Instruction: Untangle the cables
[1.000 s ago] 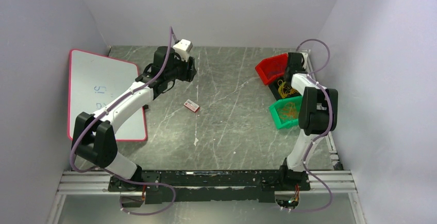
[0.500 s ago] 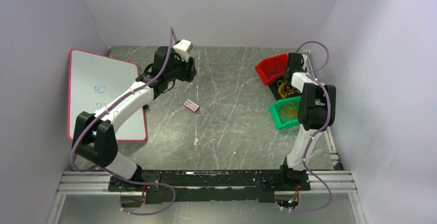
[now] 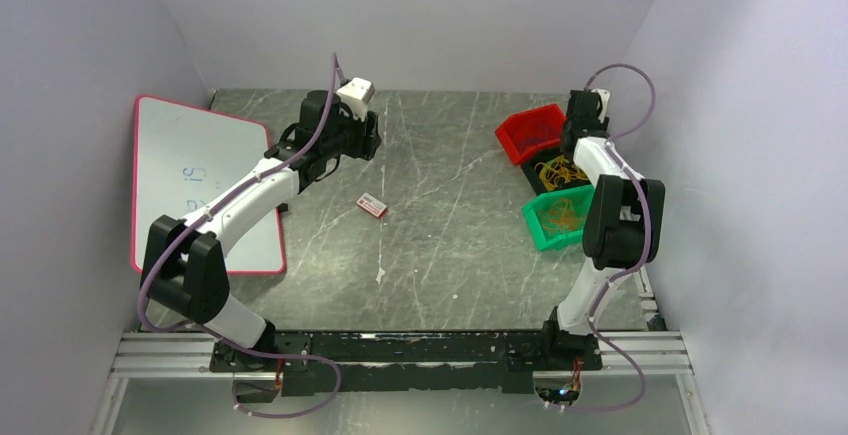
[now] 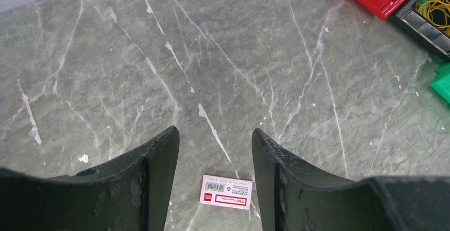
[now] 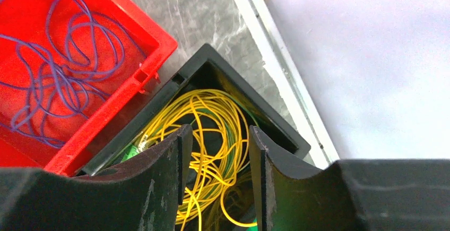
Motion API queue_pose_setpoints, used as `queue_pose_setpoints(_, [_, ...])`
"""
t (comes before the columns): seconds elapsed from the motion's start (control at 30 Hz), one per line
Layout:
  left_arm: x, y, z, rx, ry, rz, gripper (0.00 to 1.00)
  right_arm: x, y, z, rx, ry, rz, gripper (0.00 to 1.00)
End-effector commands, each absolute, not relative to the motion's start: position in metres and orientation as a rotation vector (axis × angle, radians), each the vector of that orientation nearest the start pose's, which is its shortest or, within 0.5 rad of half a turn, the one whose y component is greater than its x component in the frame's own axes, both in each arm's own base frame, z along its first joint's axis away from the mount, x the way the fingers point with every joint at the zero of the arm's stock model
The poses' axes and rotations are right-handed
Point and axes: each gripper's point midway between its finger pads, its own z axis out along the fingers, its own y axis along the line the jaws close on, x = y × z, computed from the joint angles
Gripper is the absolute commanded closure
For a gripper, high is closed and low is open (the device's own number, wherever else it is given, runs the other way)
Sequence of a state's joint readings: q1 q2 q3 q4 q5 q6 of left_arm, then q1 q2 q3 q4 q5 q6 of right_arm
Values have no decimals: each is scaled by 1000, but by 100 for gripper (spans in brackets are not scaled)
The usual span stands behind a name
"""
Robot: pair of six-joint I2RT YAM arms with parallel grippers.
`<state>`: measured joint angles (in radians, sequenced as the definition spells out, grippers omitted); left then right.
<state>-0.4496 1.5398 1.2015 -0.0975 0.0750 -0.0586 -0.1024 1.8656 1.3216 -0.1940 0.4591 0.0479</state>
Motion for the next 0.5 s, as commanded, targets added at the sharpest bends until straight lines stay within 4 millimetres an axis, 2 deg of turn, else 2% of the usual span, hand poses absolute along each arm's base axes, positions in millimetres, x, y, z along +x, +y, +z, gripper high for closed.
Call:
queue_pose_setpoints(0.0, [424, -216, 214, 438, 1959, -376, 42, 474, -133, 142, 431, 2163, -564, 53])
queue_pose_setpoints(0.2, [423, -216, 215, 436, 1958, -376, 42, 471, -132, 159, 446, 2134, -553, 47])
queue_pose_setpoints(0.33, [423, -216, 214, 435, 1961, -378, 42, 471, -124, 184, 455, 2080, -473, 47])
queue_pose_setpoints(0.47, [425, -215, 216, 412, 1958, -376, 38, 481, -86, 221, 356, 1980, -202, 45])
